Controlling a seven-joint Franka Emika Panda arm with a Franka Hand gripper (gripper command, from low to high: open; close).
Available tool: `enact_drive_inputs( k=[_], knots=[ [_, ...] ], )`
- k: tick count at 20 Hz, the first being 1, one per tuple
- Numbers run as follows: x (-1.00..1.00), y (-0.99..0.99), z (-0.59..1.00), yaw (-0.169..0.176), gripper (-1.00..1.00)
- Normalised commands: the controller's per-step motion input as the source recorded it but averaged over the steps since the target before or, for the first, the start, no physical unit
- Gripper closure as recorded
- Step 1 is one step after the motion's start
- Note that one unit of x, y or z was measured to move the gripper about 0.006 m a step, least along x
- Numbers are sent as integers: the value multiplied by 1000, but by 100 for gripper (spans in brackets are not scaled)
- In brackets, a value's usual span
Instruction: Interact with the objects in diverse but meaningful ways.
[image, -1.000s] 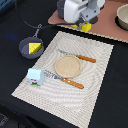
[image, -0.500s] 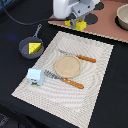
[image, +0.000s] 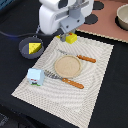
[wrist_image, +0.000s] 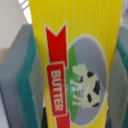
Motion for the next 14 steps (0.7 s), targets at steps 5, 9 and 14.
enact_drive_inputs(
  k=[5, 9, 14],
  knots=[
    [738, -597, 118, -47, 100],
    [861, -476, 79, -77, 100],
    [865, -456, 16, -92, 100]
  ],
)
